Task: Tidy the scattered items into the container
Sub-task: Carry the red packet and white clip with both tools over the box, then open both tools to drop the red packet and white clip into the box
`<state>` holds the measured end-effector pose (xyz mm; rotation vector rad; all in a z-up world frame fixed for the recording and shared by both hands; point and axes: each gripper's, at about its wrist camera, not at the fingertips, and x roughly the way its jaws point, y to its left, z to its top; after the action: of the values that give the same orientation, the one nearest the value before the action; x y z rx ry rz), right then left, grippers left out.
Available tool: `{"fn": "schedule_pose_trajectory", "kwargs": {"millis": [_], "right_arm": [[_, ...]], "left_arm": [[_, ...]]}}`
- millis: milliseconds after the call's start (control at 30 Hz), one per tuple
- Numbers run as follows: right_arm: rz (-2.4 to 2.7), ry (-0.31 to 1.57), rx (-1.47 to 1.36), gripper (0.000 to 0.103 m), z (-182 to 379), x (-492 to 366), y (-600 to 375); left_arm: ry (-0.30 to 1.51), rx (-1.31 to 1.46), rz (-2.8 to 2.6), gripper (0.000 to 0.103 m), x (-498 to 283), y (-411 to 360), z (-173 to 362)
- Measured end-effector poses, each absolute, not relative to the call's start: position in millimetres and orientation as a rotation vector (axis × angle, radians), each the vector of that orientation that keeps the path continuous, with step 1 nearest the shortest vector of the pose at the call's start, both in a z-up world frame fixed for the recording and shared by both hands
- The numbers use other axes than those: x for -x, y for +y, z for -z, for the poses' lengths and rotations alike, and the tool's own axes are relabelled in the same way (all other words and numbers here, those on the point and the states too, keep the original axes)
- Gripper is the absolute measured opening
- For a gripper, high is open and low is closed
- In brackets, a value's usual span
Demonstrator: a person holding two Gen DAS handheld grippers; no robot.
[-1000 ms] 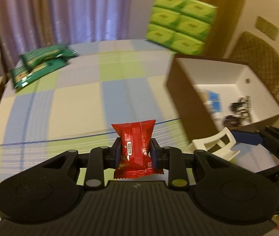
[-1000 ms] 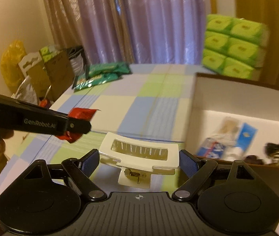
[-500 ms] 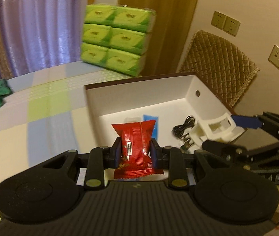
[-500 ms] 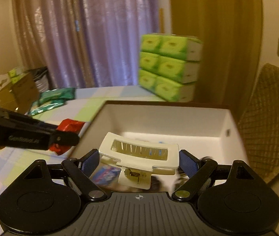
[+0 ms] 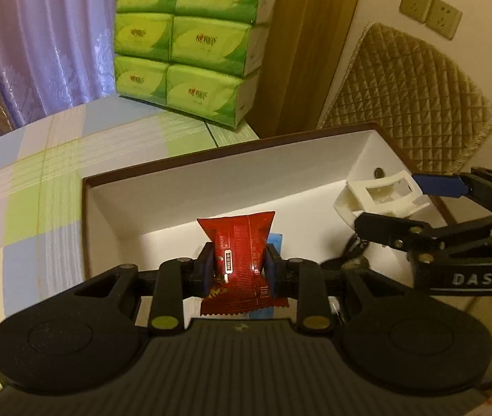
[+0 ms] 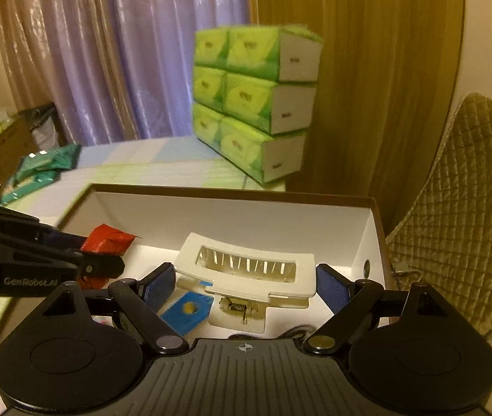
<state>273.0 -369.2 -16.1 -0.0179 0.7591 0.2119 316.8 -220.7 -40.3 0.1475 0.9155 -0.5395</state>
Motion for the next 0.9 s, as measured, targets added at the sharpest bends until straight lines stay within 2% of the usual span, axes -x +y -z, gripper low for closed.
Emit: {"fn": "schedule_pose_trajectory", "kwargs": {"millis": [233, 500, 533, 600, 700, 833, 900], "right_arm": [[-0.206, 0.87, 0.062, 0.084, 43.6, -314.4, -376.6], [-0.197, 0.886, 0.094, 0.084, 59.8, -333.6, -377.5], [-0.202, 0.882, 0.087, 0.084, 59.9, -334.4, -378.4], [-0.212, 0.875, 0.077, 0.089, 58.5, -334.7, -379.3], [-0.213, 0.856, 0.076, 0.097, 54.1, -332.3, -379.7], [-0.216, 0.842, 0.069, 0.1, 47.4, -329.0, -380.5], [-0.221, 0.836, 0.064, 0.101, 42.9, -325.3, -380.8]], "left_arm": [[0.974, -0.177, 0.516, 0.024, -348.4, -243.3, 68.0], [1.004, -0.2, 0.494, 0.026, -366.7, -256.8, 88.2], [1.003, -0.201, 0.49, 0.028, -366.7, -256.3, 89.1], [1.005, -0.209, 0.482, 0.039, -367.4, -256.1, 90.7], [0.998, -0.227, 0.471, 0.042, -366.6, -255.4, 90.9], [0.994, -0.221, 0.473, 0.049, -363.7, -252.2, 86.8], [0.987, -0.227, 0.472, 0.055, -360.8, -251.3, 83.3]]}}
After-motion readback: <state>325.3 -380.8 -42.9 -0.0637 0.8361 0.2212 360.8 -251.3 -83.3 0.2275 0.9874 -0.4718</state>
